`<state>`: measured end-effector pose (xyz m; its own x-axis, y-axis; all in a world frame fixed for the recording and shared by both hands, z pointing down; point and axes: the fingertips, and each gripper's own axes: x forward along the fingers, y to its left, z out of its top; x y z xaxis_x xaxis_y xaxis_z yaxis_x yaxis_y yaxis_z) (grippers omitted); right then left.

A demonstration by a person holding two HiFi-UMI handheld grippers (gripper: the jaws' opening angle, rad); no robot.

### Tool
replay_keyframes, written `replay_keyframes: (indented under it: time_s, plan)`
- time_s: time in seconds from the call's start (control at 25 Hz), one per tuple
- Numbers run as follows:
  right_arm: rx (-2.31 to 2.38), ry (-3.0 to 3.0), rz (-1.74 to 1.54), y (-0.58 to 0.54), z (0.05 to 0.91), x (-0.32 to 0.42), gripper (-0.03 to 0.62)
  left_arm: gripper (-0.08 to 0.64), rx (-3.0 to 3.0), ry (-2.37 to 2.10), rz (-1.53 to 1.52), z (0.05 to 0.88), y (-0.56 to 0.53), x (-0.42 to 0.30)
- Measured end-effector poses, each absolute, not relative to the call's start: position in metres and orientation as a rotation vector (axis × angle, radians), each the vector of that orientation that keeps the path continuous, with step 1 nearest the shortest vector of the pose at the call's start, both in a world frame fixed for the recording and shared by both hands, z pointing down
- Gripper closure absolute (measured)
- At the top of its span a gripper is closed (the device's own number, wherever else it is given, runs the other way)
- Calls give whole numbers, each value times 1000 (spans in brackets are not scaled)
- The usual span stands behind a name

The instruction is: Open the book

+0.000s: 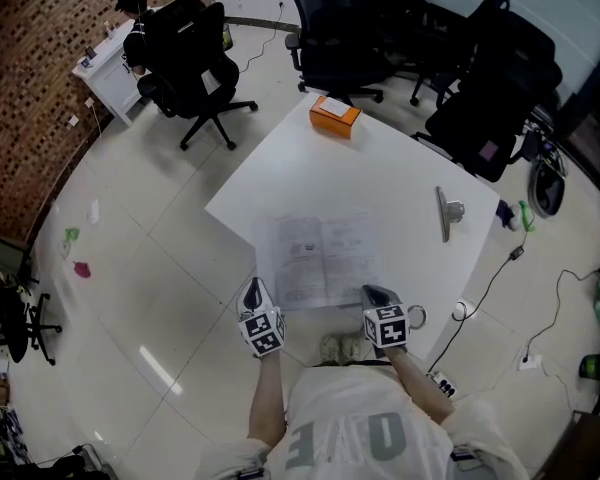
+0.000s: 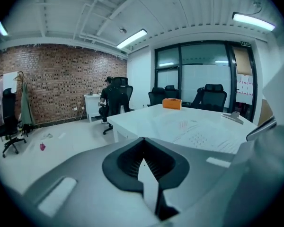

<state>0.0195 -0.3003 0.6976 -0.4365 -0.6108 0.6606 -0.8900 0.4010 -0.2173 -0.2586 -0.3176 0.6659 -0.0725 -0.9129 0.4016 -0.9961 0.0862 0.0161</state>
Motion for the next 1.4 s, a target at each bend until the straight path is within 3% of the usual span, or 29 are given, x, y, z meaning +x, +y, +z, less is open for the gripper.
replay_keyframes:
  time_s: [0.4, 0.76, 1.08, 1.4]
  plan:
    - [1369, -2309, 770, -311, 657, 14, 589, 548, 2006, -2204, -1, 563, -315, -262]
    - [1517, -2683, 586, -343, 507, 5, 589, 546, 2249, -2118, -363, 441, -322, -216]
    - [1470, -2776, 537, -327, 481, -17, 589, 546, 2471, -1878, -213, 452, -319, -124]
    - [1500, -2735, 543, -321, 487, -16, 589, 546, 2511, -1805, -189, 458, -316, -116]
